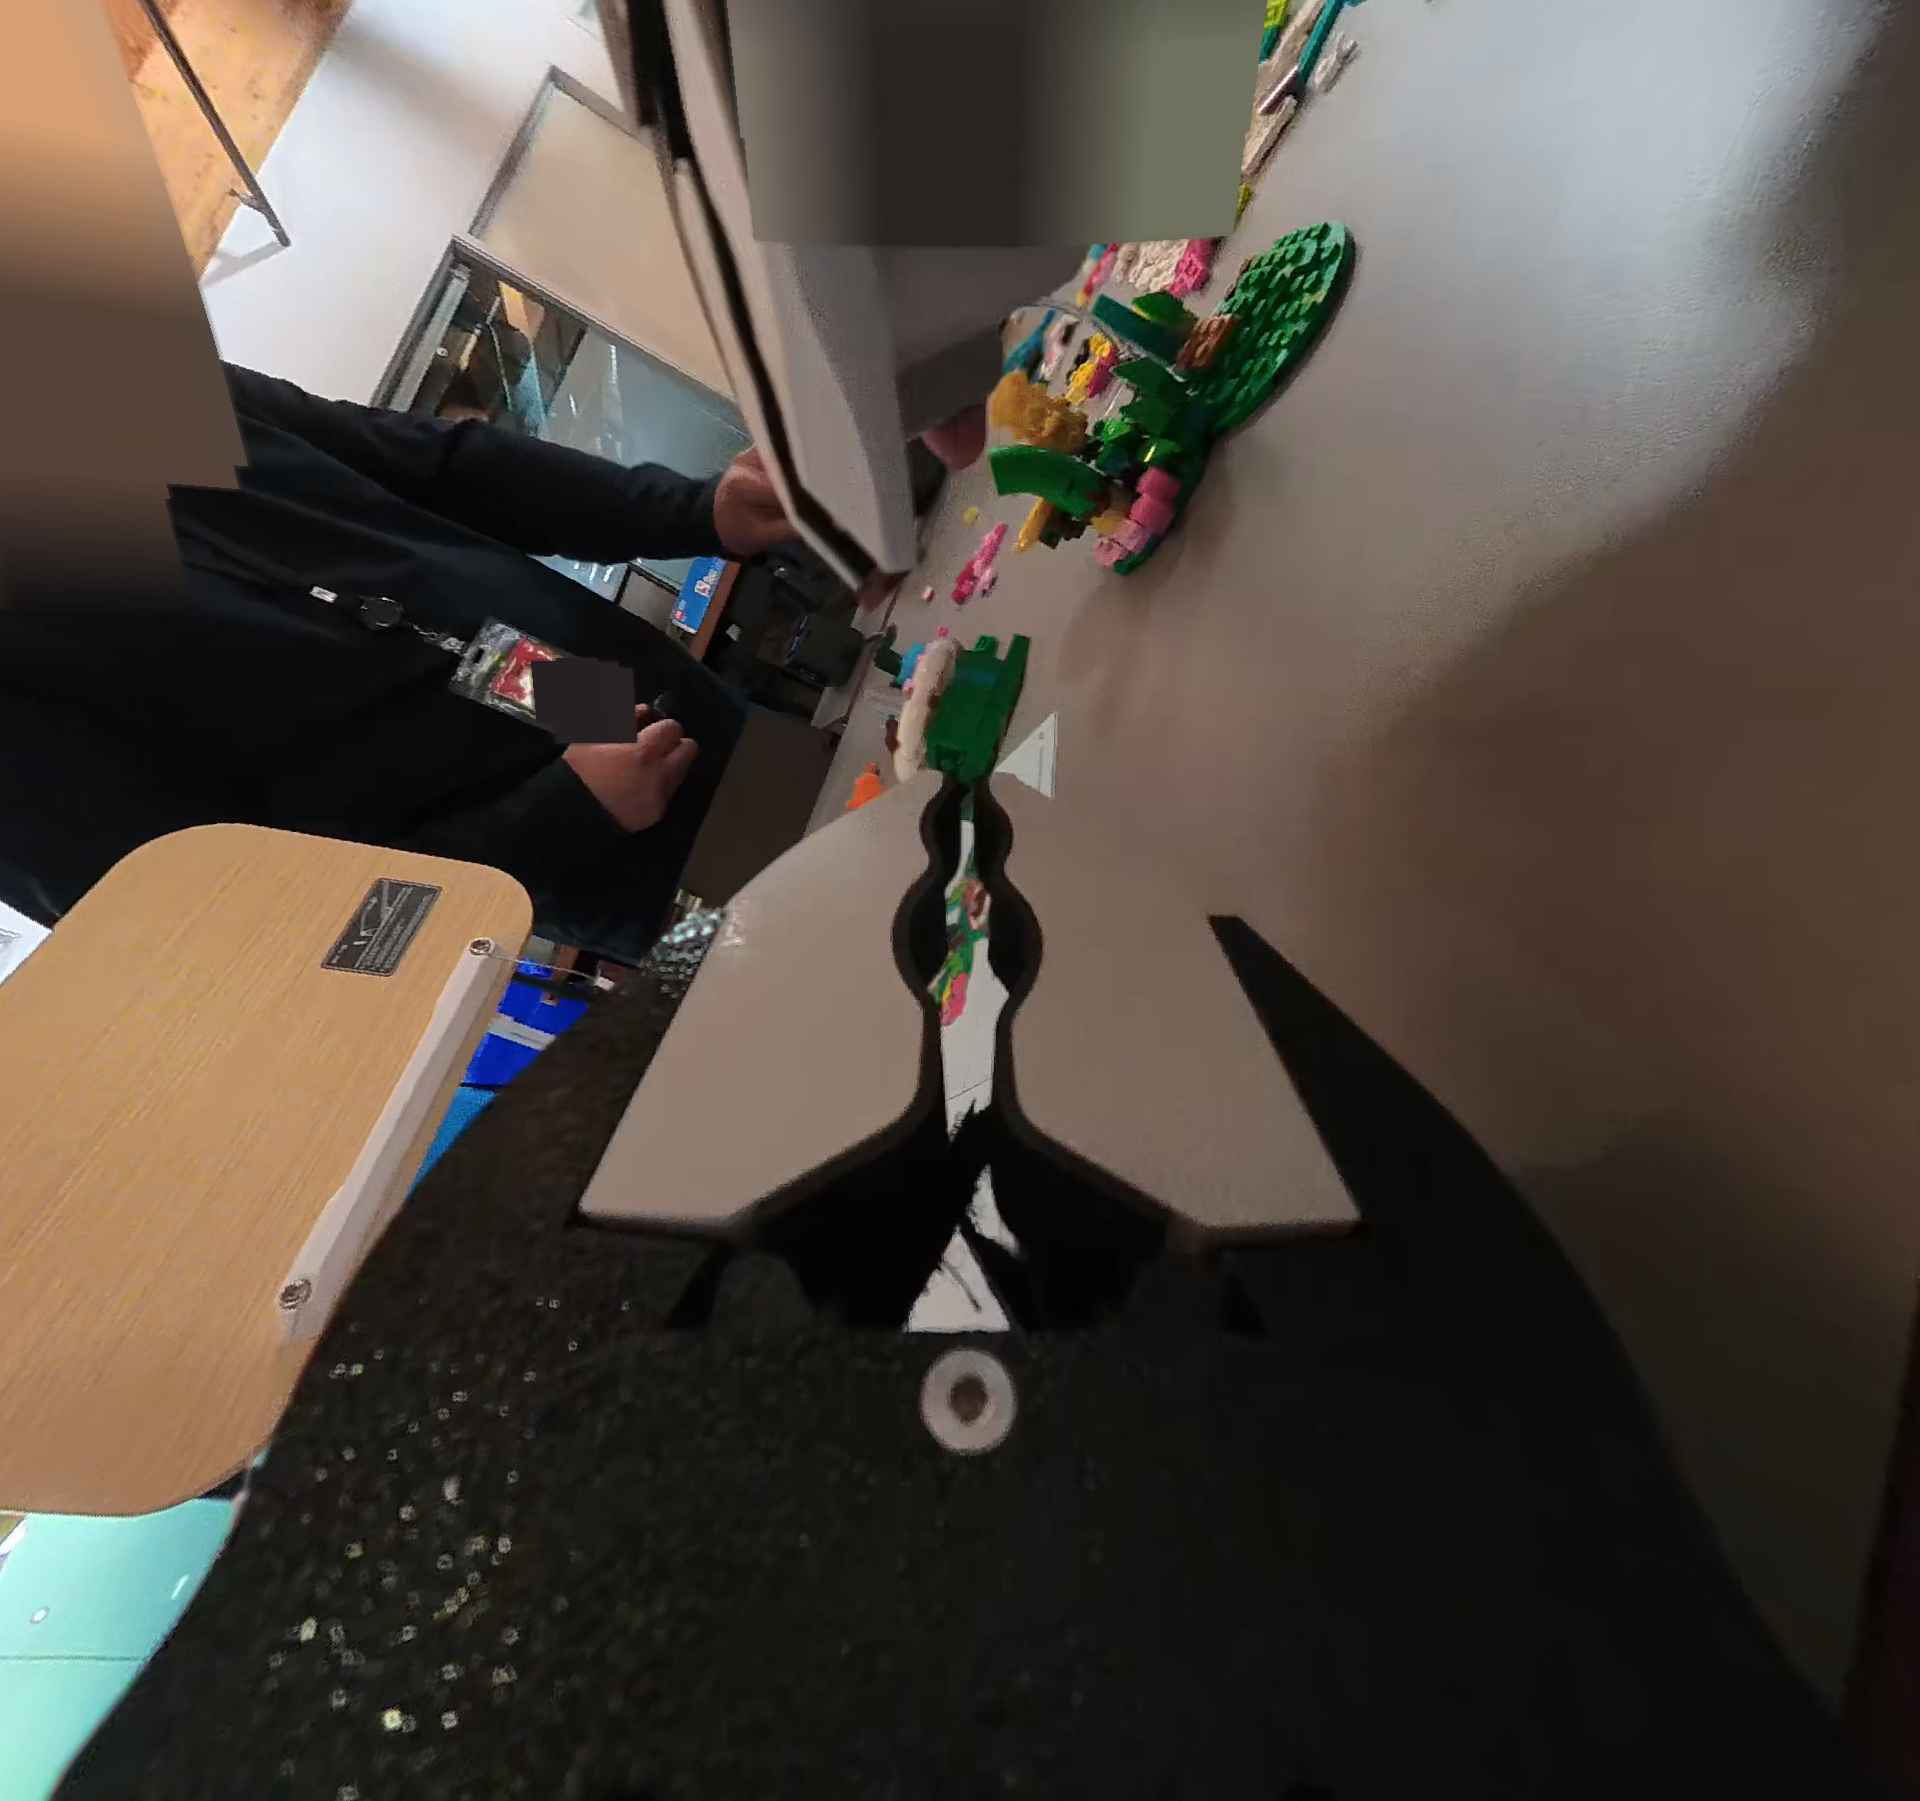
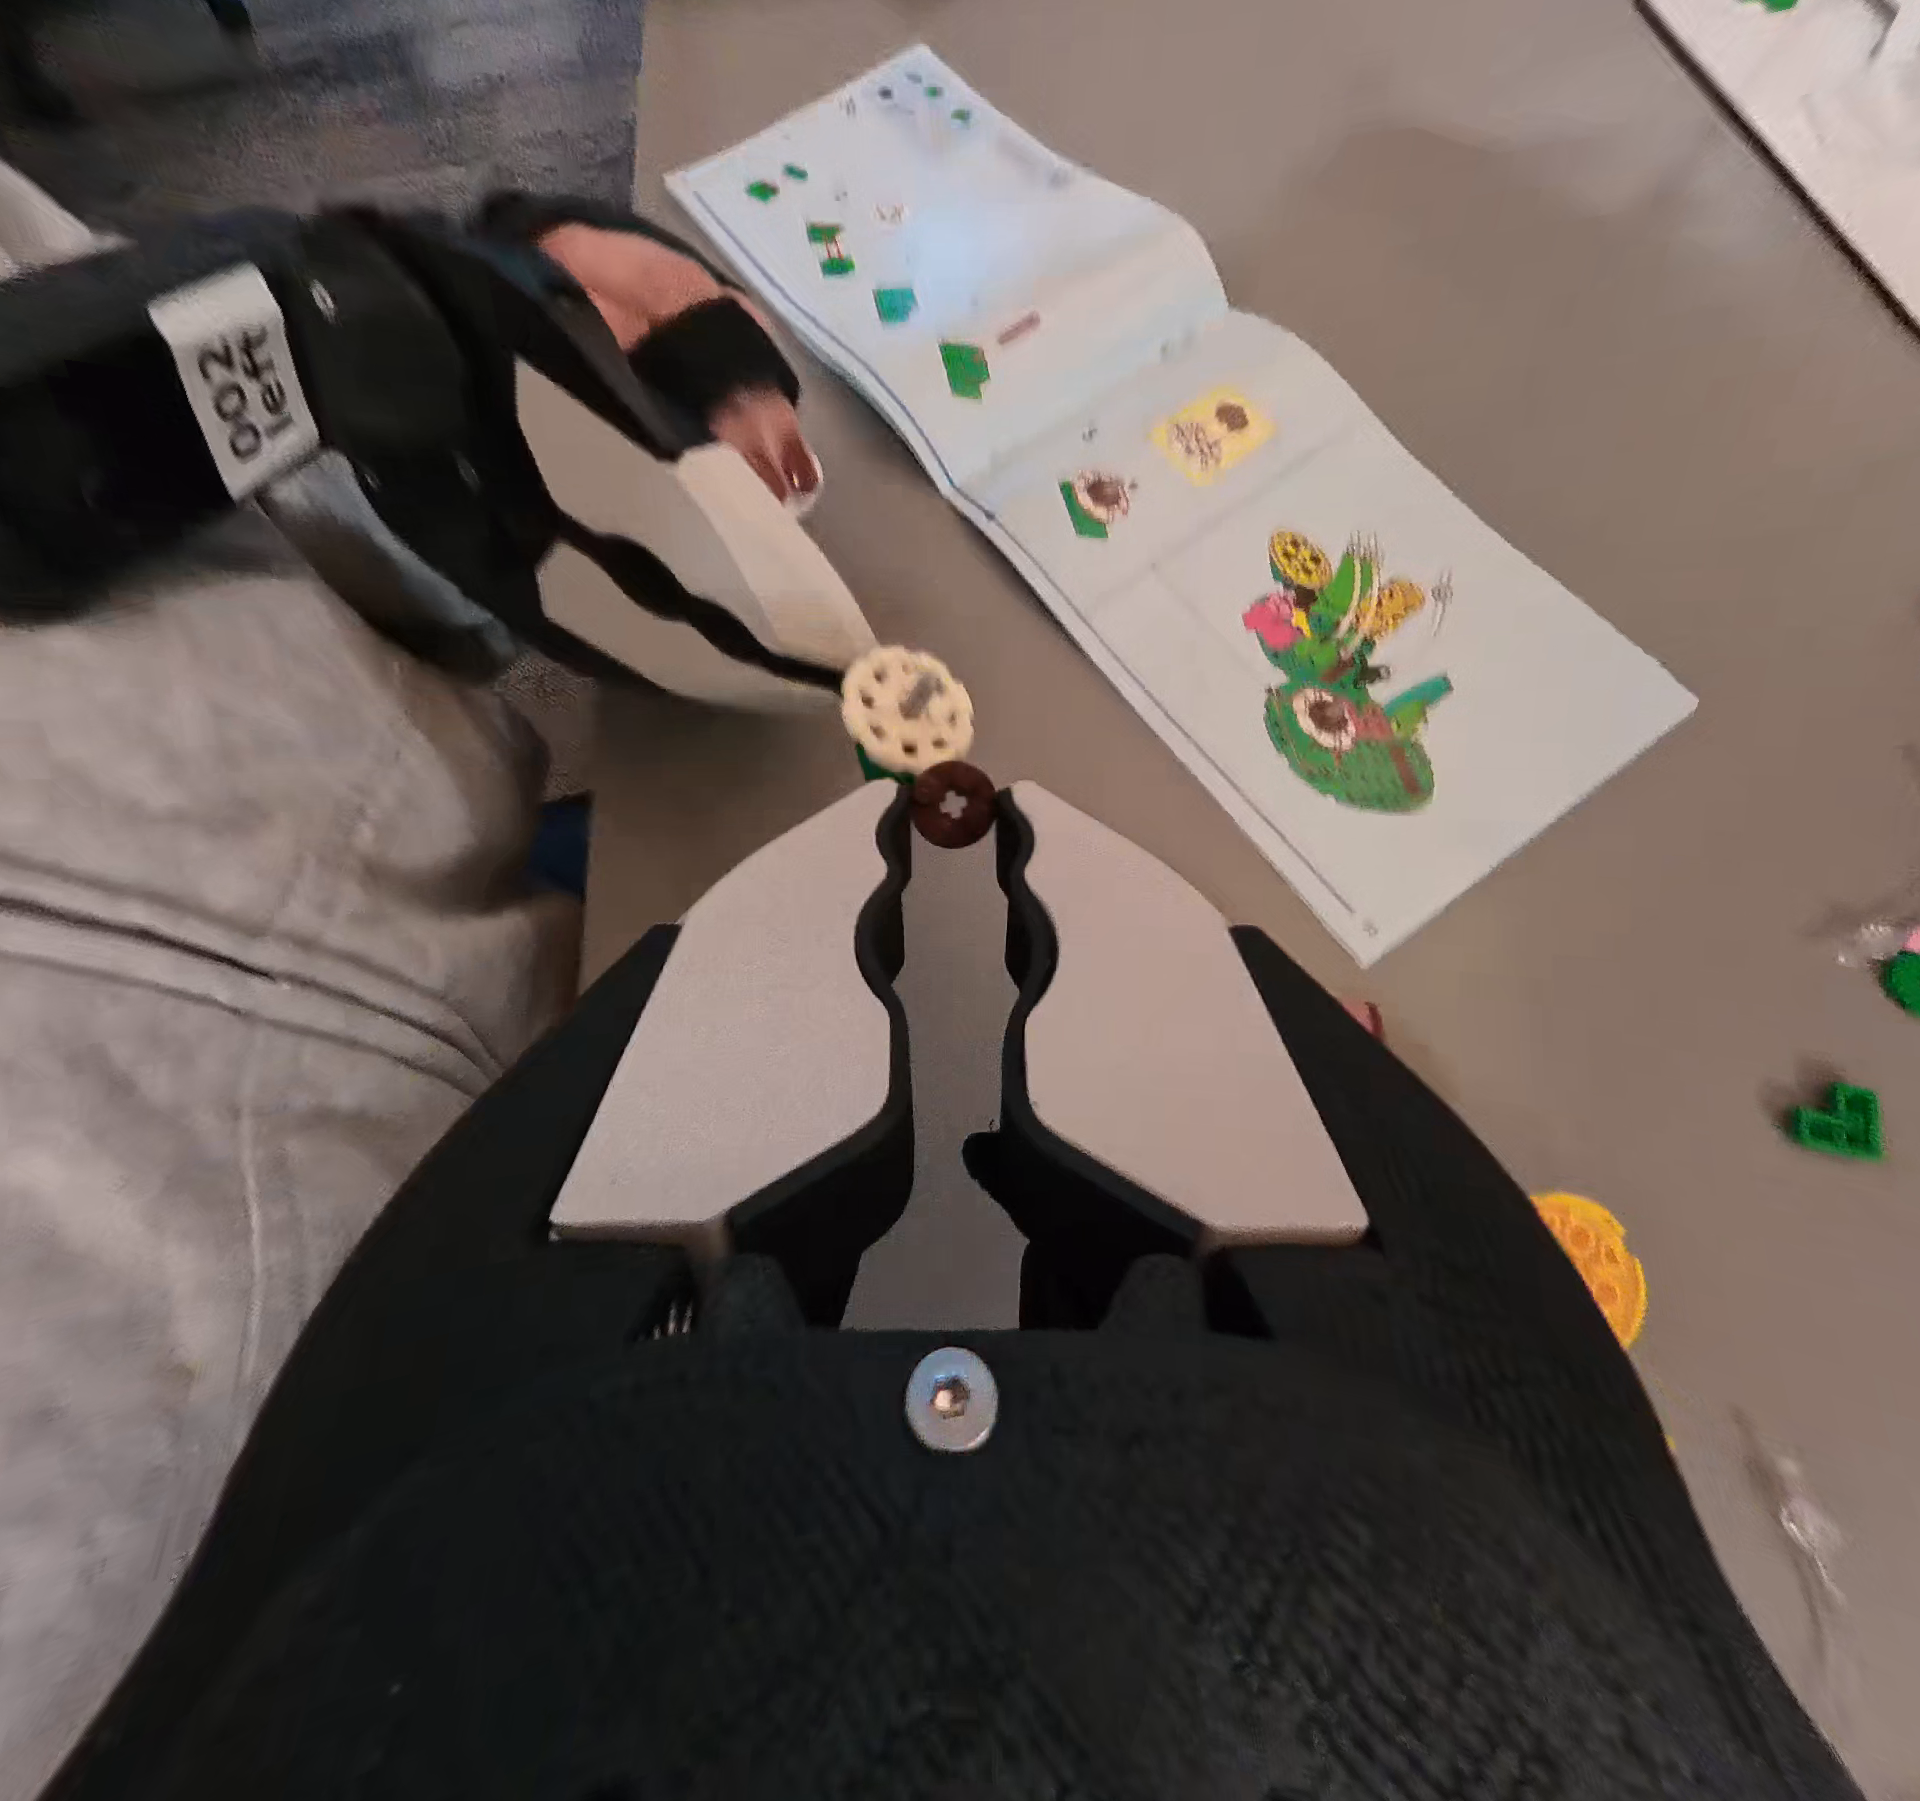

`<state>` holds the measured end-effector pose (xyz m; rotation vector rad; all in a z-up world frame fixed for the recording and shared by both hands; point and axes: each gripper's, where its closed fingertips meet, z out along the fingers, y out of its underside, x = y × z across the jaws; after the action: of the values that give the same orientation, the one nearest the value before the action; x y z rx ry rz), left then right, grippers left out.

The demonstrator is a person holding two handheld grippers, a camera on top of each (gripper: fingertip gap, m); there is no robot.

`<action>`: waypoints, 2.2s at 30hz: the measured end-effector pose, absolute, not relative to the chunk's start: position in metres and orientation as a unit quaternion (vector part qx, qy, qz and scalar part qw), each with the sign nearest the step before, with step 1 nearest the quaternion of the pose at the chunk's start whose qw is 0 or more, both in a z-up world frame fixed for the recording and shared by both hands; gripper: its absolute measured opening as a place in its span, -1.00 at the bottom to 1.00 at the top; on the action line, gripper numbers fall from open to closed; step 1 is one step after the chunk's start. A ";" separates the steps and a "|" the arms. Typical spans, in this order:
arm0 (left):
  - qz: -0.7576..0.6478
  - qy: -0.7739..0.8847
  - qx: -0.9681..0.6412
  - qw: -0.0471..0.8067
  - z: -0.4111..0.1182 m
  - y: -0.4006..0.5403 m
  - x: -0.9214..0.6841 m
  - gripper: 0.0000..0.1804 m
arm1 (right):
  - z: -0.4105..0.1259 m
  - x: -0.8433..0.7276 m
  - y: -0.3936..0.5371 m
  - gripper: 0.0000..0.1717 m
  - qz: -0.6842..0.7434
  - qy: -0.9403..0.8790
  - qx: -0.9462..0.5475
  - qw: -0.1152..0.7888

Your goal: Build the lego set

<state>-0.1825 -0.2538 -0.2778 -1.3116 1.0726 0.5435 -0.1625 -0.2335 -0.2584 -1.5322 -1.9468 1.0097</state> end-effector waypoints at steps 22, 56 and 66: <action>0.422 0.496 -0.451 0.611 -0.249 -0.238 -0.210 -0.98 | -0.227 -0.197 -0.235 -0.85 0.312 -0.698 -0.567 0.308; 0.443 0.513 -0.402 0.616 -0.243 -0.250 -0.202 -0.98 | -0.232 -0.191 -0.242 -0.84 0.326 -0.719 -0.569 0.230; 0.429 0.503 -0.424 0.619 -0.246 -0.249 -0.203 -0.99 | -0.236 -0.193 -0.240 -0.84 0.344 -0.698 -0.580 0.239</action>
<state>-0.2033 -0.2489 -0.2459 -0.9761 1.1571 0.9871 -0.1935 -0.2398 -0.2363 -1.5895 -1.9126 0.9435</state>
